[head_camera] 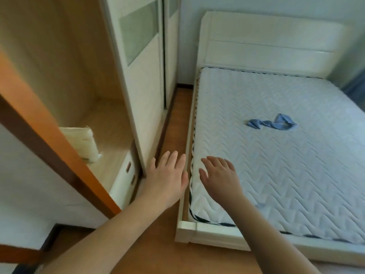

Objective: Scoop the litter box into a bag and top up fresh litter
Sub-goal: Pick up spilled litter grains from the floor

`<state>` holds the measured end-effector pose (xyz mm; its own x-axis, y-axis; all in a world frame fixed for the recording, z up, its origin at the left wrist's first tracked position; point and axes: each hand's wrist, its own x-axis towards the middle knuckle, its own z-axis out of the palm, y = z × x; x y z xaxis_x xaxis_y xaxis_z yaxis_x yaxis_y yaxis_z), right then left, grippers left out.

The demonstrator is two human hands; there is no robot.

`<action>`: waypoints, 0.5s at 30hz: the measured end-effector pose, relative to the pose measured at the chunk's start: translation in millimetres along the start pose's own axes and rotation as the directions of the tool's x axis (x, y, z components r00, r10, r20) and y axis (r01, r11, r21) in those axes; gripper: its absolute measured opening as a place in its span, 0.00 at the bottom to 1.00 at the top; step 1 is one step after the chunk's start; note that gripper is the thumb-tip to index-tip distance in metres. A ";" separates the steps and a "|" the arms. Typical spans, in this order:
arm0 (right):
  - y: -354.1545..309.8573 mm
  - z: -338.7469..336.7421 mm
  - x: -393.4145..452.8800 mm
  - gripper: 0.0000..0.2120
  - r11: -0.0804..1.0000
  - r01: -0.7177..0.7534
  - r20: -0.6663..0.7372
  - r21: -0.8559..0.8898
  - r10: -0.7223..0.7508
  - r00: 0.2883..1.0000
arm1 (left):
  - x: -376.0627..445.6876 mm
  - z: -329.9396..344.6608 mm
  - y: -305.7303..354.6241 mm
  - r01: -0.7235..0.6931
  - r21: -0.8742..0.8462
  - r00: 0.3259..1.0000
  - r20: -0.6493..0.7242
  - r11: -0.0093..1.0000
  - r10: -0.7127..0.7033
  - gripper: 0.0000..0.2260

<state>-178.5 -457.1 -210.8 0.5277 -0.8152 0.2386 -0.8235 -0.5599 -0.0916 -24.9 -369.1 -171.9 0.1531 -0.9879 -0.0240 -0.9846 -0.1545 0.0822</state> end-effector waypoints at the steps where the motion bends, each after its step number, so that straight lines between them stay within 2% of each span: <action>1: 14.0 -4.9 -15.3 0.16 1.000 -0.028 -0.008 0.001 0.028 1.000 | -1.0 0.8 15.8 -0.034 -0.001 0.999 0.015 0.999 0.034 0.25; 4: 65.0 -22.6 -70.6 0.16 0.993 -0.117 -0.007 -0.001 0.117 0.993 | -2.2 3.2 73.9 -0.098 -0.011 0.995 0.008 0.995 0.098 0.26; 9: 156.5 -59.3 -171.6 0.20 0.963 -0.263 0.004 -0.052 0.264 0.965 | -12.0 17.6 195.7 -0.254 -0.063 0.964 -0.097 0.965 0.248 0.29; 12: 210.0 -79.2 -228.1 0.21 0.928 -0.366 0.012 -0.074 0.368 0.930 | -18.9 30.0 270.5 -0.337 -0.028 0.941 0.010 0.941 0.337 0.33; 15: 257.7 -97.1 -278.2 0.22 0.883 -0.459 0.028 -0.099 0.463 0.886 | -27.1 41.7 339.2 -0.454 -0.031 0.885 0.099 0.891 0.454 0.36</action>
<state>-557.8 -360.1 -206.9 0.0918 -0.9856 0.1418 -0.9899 -0.1058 -0.0942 -366.6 -394.2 -184.9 -0.3203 -0.9437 -0.0827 -0.9437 0.3101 0.1154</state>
